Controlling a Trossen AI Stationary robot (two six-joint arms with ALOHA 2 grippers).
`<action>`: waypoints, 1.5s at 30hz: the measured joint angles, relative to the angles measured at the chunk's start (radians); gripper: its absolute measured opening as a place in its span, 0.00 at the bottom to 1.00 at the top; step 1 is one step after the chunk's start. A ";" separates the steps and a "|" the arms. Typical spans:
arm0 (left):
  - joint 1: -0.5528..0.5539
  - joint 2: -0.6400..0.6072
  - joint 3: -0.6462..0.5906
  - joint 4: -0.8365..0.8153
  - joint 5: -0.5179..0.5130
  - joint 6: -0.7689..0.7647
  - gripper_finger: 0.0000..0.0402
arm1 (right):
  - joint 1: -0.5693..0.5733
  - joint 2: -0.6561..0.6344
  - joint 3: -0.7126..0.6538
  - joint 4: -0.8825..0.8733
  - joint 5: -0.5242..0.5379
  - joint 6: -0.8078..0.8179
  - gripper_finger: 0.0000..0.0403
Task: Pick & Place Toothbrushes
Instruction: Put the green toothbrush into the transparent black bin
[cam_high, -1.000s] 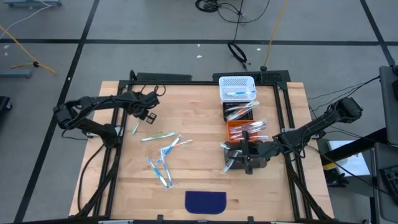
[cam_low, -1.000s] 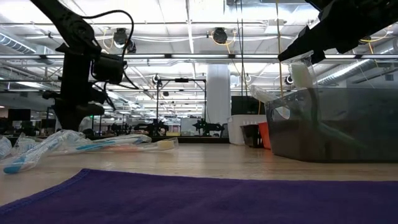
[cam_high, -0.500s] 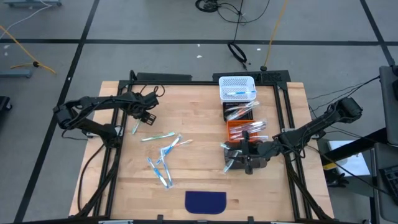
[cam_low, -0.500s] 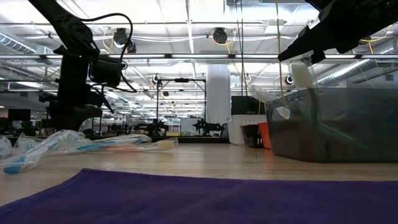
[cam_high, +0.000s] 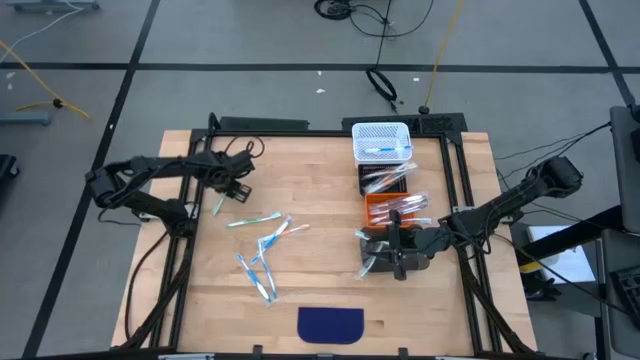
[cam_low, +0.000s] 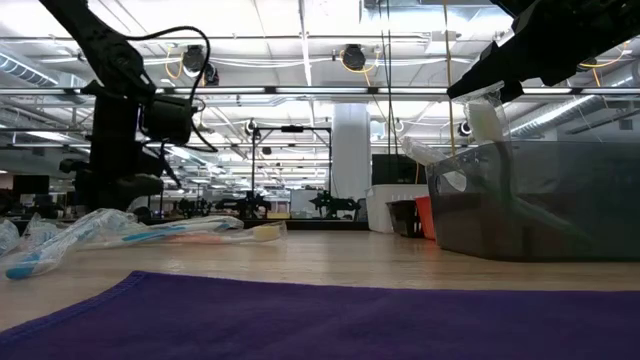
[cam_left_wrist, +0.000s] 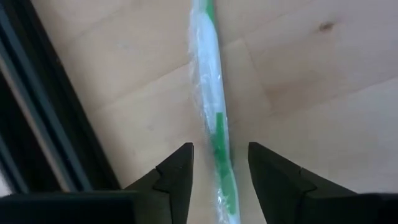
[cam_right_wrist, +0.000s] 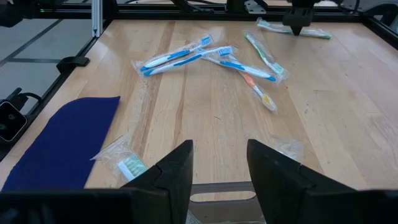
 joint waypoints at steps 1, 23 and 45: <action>0.000 0.000 -0.014 0.022 0.004 -0.008 0.38 | 0.000 0.000 0.000 0.000 0.000 0.000 0.35; -0.002 -0.002 -0.053 0.090 0.035 0.046 0.03 | 0.000 0.000 0.000 0.037 0.000 -0.007 0.35; -0.336 -0.275 0.102 0.521 0.149 0.204 0.00 | -0.119 0.000 0.000 0.116 0.001 -0.008 0.35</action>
